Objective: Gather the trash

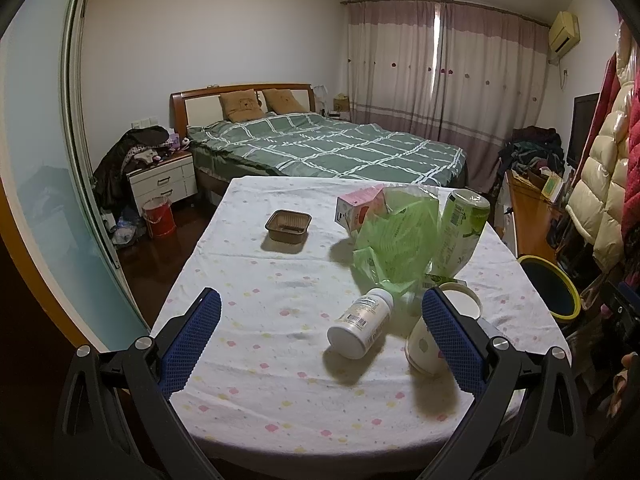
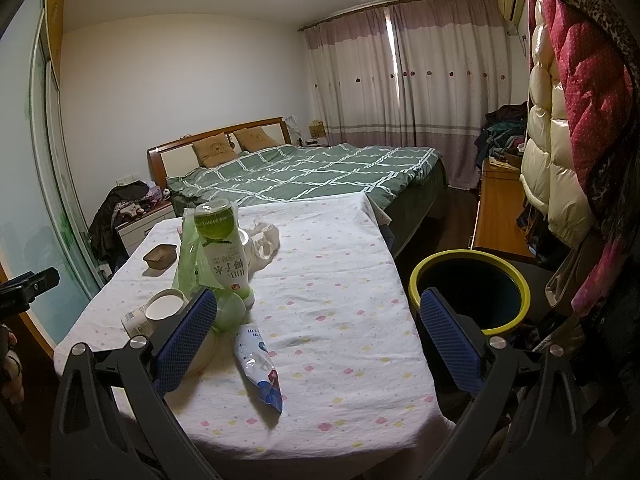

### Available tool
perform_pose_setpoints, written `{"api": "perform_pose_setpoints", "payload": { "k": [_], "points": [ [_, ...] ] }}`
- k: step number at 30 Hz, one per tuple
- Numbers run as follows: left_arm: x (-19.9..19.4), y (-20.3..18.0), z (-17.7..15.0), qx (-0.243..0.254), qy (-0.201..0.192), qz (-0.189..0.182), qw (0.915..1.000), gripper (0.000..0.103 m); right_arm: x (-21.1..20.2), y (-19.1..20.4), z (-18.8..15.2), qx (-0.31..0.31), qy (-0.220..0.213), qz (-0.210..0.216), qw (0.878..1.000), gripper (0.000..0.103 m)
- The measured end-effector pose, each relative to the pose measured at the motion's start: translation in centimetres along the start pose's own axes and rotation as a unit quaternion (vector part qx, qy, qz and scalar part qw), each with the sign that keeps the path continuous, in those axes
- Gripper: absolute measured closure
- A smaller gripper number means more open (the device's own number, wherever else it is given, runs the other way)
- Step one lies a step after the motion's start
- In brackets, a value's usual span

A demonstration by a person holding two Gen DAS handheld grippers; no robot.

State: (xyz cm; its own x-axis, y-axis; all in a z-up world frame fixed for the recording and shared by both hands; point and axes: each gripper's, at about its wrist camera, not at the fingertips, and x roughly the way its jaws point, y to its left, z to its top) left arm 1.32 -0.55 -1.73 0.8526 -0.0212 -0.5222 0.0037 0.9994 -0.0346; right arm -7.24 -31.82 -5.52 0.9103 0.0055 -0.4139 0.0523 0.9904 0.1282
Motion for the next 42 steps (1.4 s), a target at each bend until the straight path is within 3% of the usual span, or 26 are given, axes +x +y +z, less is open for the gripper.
{"api": "perform_pose_setpoints", "payload": {
  "k": [30,42],
  "points": [
    [0.4,-0.2,-0.3,0.0,0.007,-0.002,1.0,0.004,0.6,0.2,-0.1,0.0,0.01,0.002,1.0,0.006],
    [1.2,0.0,0.0,0.0,0.016,-0.009,0.9998,0.004,3.7,1.8,0.8,-0.027,0.033,0.021,0.999,0.006]
  ]
}}
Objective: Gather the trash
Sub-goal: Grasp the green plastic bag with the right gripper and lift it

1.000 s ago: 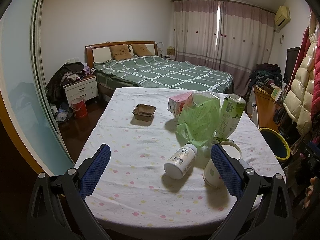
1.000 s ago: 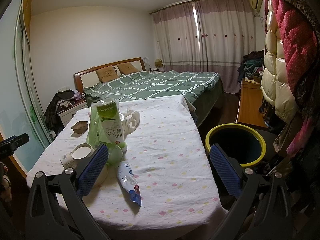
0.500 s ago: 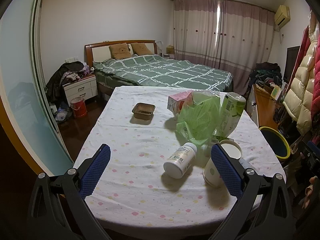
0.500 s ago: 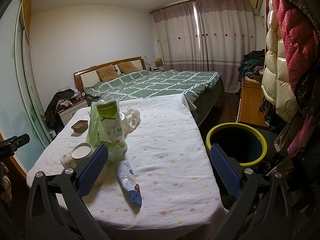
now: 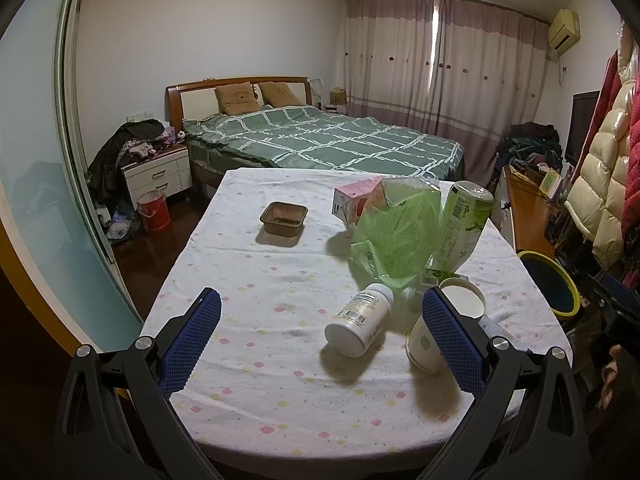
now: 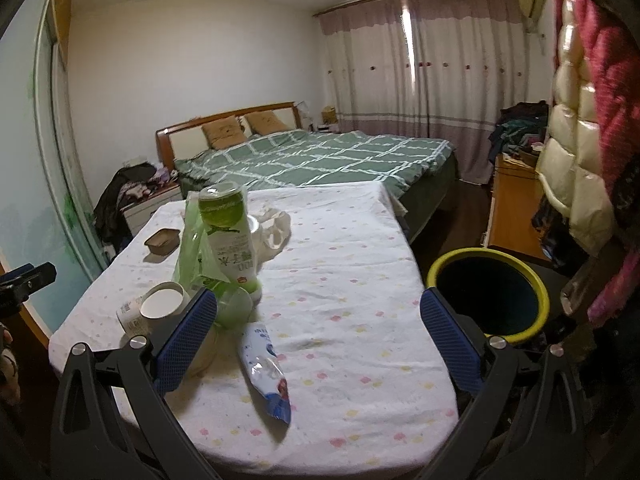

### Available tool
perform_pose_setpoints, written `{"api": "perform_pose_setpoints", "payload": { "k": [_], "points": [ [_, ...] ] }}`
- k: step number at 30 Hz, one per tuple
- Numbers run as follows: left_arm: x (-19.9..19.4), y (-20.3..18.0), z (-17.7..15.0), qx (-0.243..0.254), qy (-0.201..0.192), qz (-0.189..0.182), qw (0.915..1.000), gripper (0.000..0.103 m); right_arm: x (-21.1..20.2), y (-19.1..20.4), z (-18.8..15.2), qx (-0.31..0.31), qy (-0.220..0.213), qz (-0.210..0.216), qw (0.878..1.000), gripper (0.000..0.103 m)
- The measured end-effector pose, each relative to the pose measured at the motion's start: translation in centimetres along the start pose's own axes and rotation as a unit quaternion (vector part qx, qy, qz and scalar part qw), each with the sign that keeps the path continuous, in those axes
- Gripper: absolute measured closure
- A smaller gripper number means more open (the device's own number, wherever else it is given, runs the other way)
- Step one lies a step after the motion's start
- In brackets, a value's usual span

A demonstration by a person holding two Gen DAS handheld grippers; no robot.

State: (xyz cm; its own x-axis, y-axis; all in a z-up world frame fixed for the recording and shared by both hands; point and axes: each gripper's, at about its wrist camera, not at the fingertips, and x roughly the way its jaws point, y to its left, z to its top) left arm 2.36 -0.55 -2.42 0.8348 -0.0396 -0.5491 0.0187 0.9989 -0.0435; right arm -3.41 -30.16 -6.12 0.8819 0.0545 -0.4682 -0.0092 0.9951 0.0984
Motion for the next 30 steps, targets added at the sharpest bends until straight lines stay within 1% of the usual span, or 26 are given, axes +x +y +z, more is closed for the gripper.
{"api": "perform_pose_setpoints", "payload": {
  "k": [3,7,9,10,12,14,17,19,21,22,27,30],
  "points": [
    [0.6,0.1,-0.1,0.003,0.006,0.001,1.0,0.004,1.3,1.0,1.0,-0.013,0.005,0.022,1.0,0.006],
    [1.9,0.5,-0.1,0.0,0.017,0.001,0.9999,0.004,3.3,3.4,2.9,-0.035,0.014,0.065,0.997,0.006],
    [2.4,0.9,-0.1,-0.002,0.02,0.003,0.9998,0.004,4.1,4.7,3.8,-0.044,0.017,0.086,0.995,0.008],
    [2.7,1.0,-0.1,-0.003,0.02,0.004,0.9998,0.004,4.5,5.6,4.5,-0.05,0.017,0.103,0.993,0.012],
    [3.3,1.4,0.0,-0.006,0.021,0.006,0.9997,0.004,5.1,7.4,5.7,-0.068,0.018,0.123,0.99,0.018],
    [3.8,1.8,0.1,-0.008,0.024,0.005,0.9997,0.004,5.9,9.2,6.9,-0.09,0.019,0.133,0.987,0.03],
    [4.8,2.2,0.4,-0.009,0.029,0.004,0.9995,0.004,7.9,12.0,9.3,-0.124,0.034,0.153,0.98,0.042],
    [5.4,2.4,0.6,-0.01,0.031,0.004,0.9995,0.004,9.7,13.9,10.5,-0.149,0.05,0.152,0.976,0.047],
    [5.6,2.5,0.7,-0.01,0.032,0.002,0.9994,0.004,11.5,15.6,11.3,-0.173,0.072,0.149,0.971,0.047],
    [5.9,2.5,0.8,-0.009,0.032,0.002,0.9994,0.004,13.0,16.5,11.7,-0.186,0.088,0.14,0.968,0.047],
    [6.8,2.7,1.2,-0.007,0.033,0.0,0.9994,0.004,17.7,18.6,11.8,-0.225,0.139,0.111,0.958,0.047],
    [7.3,3.0,1.3,-0.009,0.036,-0.002,0.9993,0.004,19.3,19.0,11.3,-0.239,0.162,0.099,0.952,0.047]
  ]
}}
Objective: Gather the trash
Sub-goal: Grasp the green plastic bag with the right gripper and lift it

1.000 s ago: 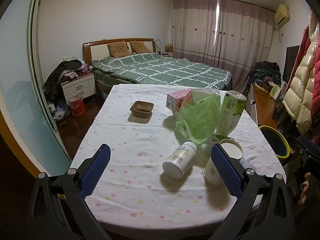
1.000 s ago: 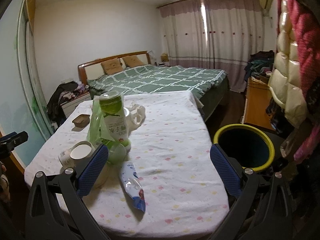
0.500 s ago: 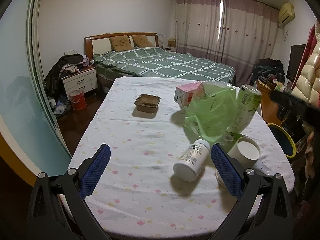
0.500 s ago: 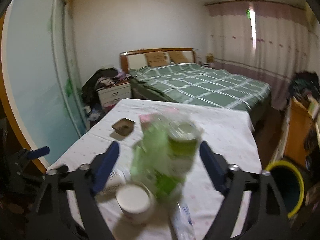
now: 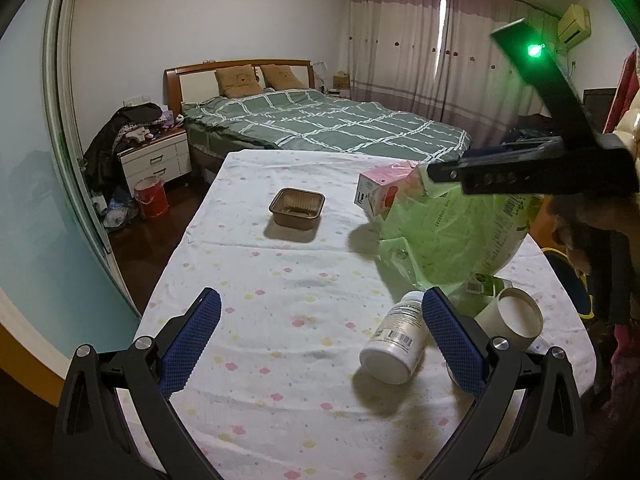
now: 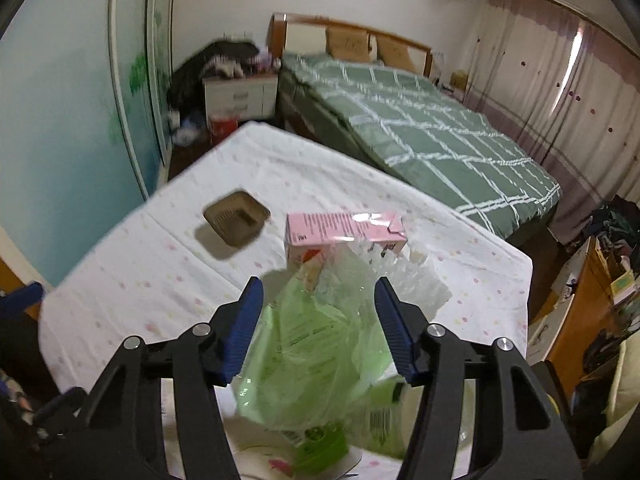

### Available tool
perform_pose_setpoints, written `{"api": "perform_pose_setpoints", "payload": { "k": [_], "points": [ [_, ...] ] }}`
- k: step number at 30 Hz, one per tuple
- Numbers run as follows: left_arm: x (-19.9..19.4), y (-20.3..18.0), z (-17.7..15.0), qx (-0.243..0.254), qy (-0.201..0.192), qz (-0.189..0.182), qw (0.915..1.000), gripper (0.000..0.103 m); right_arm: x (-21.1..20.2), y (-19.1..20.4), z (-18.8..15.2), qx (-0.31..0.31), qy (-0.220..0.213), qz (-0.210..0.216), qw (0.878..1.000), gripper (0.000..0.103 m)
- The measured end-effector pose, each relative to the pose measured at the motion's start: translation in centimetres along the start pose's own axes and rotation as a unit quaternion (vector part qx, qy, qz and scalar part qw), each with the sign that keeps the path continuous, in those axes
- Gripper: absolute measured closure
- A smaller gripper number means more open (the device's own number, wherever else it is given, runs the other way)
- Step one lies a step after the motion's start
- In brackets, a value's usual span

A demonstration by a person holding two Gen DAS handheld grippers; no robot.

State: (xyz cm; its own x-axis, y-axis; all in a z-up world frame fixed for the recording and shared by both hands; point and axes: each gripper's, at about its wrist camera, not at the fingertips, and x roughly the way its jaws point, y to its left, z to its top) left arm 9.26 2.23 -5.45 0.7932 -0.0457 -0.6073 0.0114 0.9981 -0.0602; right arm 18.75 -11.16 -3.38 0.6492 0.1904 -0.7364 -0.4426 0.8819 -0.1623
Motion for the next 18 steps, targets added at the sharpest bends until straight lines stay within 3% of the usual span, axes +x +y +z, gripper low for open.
{"api": "perform_pose_setpoints", "payload": {
  "k": [3,6,12,18],
  "points": [
    [0.5,0.3,0.1,-0.004,0.005,-0.003,1.0,0.004,1.2,0.0,-0.3,-0.011,0.018,-0.013,1.0,0.05],
    [0.8,0.4,0.2,-0.006,0.008,-0.005,0.9999,0.004,2.2,-0.1,-0.2,-0.022,0.034,-0.026,0.999,0.058],
    [1.1,0.7,0.2,-0.008,0.012,-0.007,0.9999,0.004,2.9,-0.7,0.0,-0.027,0.041,-0.039,0.998,0.091],
    [1.1,0.8,0.1,-0.009,0.012,-0.008,0.9999,0.004,2.3,-1.2,0.5,-0.021,0.033,-0.032,0.999,0.092]
  ]
}}
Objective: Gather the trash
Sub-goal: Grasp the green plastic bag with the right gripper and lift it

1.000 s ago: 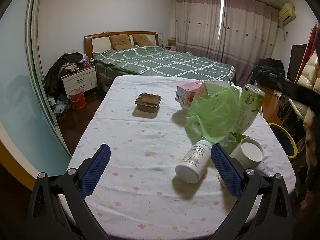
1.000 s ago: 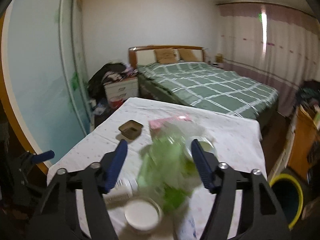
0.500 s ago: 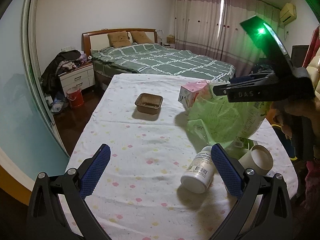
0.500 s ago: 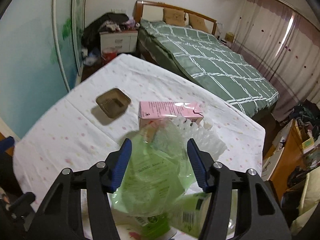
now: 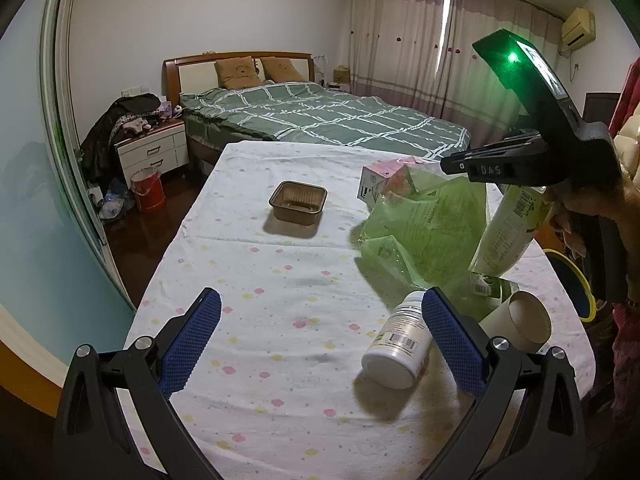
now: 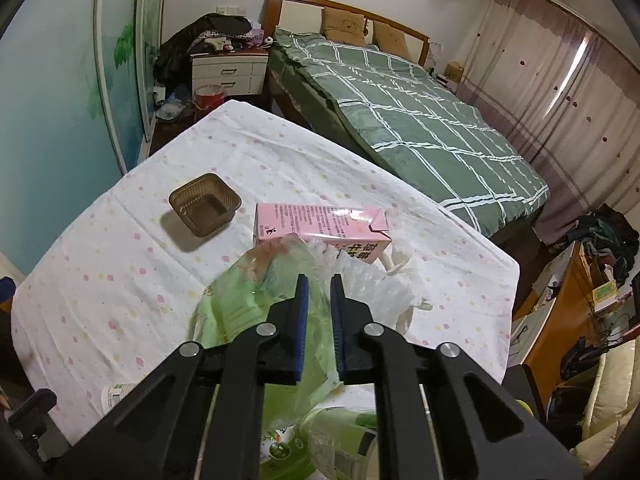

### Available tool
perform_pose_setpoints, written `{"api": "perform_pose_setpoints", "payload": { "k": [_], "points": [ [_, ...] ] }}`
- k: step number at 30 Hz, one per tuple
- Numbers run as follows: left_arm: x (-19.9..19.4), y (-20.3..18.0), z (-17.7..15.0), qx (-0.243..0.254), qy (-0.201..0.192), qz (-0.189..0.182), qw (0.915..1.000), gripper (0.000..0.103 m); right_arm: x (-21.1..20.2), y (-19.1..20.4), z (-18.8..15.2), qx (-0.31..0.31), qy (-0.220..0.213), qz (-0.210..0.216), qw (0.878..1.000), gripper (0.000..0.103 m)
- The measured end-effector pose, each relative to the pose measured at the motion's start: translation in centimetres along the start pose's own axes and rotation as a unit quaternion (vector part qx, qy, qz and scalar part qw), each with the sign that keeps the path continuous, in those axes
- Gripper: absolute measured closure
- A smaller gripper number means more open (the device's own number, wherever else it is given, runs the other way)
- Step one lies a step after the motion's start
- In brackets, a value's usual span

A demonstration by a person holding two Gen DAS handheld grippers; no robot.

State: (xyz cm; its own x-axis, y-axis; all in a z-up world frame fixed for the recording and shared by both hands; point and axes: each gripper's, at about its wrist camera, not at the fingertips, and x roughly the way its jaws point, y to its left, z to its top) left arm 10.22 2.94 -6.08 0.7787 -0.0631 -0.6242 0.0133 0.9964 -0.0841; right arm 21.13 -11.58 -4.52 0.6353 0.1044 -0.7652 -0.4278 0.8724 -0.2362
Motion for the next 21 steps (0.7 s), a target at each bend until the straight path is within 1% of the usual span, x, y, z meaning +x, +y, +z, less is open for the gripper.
{"api": "perform_pose_setpoints", "payload": {
  "k": [4,13,18,21],
  "points": [
    [0.1,0.0,-0.2,0.0,0.001,-0.001,1.0,0.004,-0.7,-0.1,0.0,0.002,-0.014,0.003,1.0,0.098],
    [0.2,0.0,-0.1,0.0,0.003,-0.002,1.0,0.004,-4.9,-1.4,1.1,0.033,-0.069,0.052,0.996,0.1],
    [0.2,0.0,0.0,0.003,0.001,-0.004,1.0,0.004,-7.4,-3.5,1.3,0.058,-0.097,0.063,0.992,0.1],
    [0.1,-0.3,0.1,0.004,-0.002,-0.008,1.0,0.004,-9.0,-5.5,1.0,0.078,-0.113,0.064,0.988,0.1]
  ]
}}
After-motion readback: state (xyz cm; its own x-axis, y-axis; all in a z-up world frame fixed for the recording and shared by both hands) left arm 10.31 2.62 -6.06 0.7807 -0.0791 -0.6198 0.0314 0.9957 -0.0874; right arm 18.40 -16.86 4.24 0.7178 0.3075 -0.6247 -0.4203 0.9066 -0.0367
